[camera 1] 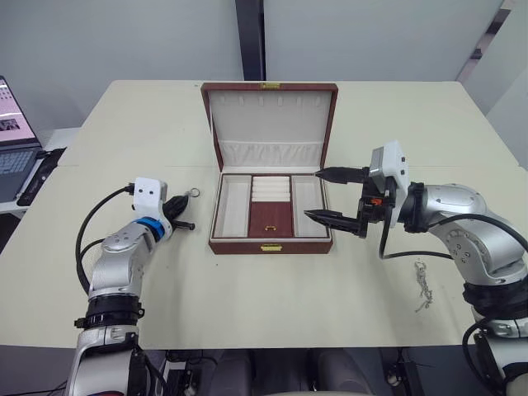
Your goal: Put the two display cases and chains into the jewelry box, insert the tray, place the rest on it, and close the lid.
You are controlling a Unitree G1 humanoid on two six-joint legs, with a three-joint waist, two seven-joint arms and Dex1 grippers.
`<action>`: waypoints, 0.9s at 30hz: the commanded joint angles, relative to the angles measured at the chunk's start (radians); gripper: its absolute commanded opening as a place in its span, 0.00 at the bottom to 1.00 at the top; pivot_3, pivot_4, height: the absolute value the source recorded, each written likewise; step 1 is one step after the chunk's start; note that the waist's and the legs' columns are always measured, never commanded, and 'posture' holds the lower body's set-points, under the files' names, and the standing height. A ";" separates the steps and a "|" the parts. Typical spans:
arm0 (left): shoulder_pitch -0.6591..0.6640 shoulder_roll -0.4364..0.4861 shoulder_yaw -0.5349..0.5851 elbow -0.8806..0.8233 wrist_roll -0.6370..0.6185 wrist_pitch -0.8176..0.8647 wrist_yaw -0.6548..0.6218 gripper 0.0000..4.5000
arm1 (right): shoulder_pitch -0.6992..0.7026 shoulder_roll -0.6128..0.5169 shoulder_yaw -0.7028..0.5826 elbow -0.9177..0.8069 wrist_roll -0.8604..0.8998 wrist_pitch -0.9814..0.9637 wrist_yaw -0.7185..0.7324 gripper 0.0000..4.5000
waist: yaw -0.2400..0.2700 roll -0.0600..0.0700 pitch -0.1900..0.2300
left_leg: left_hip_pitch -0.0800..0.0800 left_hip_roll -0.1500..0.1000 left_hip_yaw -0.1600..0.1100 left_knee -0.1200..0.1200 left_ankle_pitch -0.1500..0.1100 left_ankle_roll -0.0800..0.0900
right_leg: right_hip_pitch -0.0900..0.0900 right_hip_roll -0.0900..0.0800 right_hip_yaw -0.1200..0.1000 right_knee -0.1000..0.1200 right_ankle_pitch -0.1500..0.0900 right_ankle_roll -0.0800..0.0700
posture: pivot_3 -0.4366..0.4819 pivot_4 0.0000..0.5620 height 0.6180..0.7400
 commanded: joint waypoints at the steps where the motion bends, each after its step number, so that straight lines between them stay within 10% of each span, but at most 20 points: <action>1: -0.007 0.035 0.026 -0.148 -0.038 0.054 -0.006 0.01 | -0.042 -0.021 -0.053 -0.047 0.043 0.015 0.009 1.00 | 0.001 0.000 0.000 | 0.000 0.000 0.000 0.000 0.000 0.000 | 0.000 0.000 0.000 0.000 0.000 0.000 | 0.48 0.27 1.00; 14: -0.040 0.182 0.026 -0.559 -0.237 0.372 -0.111 0.01 | -0.042 -0.083 -0.127 -0.117 0.137 0.091 -0.005 1.00 | 0.001 -0.001 0.000 | 0.000 0.000 -0.001 0.000 0.000 0.000 | 0.000 0.000 0.000 -0.001 0.000 0.000 | 0.48 0.27 1.00; 27: -0.174 0.237 -0.156 -0.548 -0.281 0.444 -0.281 0.01 | 0.032 -0.087 -0.165 -0.204 0.163 0.121 -0.102 1.00 | -0.002 -0.001 0.000 | 0.000 0.000 0.000 0.000 0.000 0.000 | 0.000 0.001 0.001 -0.001 0.000 0.000 | 0.48 0.27 1.00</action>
